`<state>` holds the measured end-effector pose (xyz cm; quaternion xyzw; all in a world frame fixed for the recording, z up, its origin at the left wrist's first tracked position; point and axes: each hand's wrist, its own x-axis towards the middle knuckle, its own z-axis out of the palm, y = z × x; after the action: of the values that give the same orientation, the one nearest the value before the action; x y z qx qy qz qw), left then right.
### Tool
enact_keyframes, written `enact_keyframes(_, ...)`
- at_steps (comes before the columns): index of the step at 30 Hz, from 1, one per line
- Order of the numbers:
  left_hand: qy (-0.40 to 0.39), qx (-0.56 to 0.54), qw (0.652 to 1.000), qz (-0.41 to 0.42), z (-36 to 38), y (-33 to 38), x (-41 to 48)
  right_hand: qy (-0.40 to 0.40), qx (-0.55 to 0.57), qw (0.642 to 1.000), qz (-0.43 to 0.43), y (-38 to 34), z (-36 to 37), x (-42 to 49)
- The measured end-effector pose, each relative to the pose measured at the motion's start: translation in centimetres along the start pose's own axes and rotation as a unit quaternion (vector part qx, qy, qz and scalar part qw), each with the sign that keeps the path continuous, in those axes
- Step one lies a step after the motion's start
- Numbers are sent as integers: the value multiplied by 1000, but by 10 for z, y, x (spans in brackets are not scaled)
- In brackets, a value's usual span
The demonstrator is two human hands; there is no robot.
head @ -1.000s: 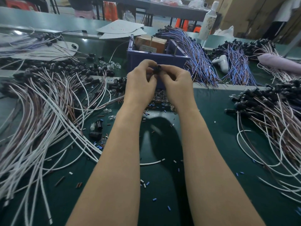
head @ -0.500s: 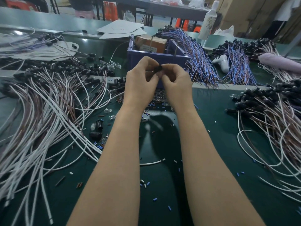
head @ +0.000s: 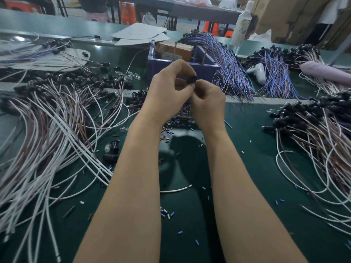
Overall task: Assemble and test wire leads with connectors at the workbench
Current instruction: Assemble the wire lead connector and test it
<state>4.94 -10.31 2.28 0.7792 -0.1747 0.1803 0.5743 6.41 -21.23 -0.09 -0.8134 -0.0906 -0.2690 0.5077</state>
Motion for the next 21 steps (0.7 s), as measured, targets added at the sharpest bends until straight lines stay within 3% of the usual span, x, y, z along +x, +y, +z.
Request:
enact_keyframes(7, -5, -4, 1000, -22, -3, 4, -2, 21, -49, 997, -49, 0, 3, -3)
enact_keyframes(13, -2, -8, 999, -47, -4, 7, -5, 6, -62, 998, -33, 0, 4, -4)
enact_keyframes(18, 64, 6, 996, -60, -18, 13, 1, -101, -85, 991, 17, -13, 0, 5)
enact_keyframes(21, 143, 8, 987, -72, -32, 18, 5, -224, -141, 962, 67, -17, -1, 7)
